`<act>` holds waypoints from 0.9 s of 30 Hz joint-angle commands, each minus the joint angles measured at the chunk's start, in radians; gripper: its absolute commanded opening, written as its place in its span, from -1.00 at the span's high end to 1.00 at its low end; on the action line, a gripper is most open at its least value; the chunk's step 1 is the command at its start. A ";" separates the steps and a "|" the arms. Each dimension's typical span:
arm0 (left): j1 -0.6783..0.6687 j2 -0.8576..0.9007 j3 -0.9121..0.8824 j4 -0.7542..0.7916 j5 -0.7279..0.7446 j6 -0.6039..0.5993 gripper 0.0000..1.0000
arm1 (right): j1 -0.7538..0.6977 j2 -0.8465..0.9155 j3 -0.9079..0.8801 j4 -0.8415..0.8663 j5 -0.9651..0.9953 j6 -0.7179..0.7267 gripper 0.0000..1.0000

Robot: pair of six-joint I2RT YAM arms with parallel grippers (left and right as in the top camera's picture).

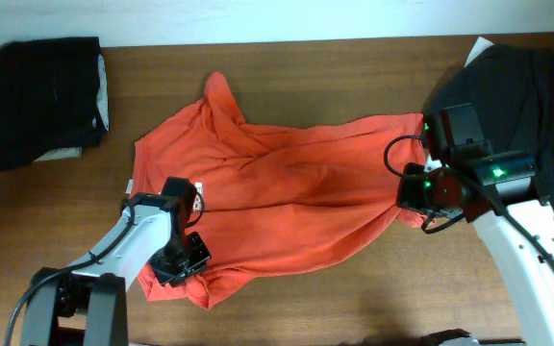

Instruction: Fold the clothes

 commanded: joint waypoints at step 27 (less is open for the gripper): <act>-0.003 -0.459 0.148 -0.354 -0.237 -0.098 0.96 | -0.261 0.113 -0.466 0.218 -0.061 0.083 -0.26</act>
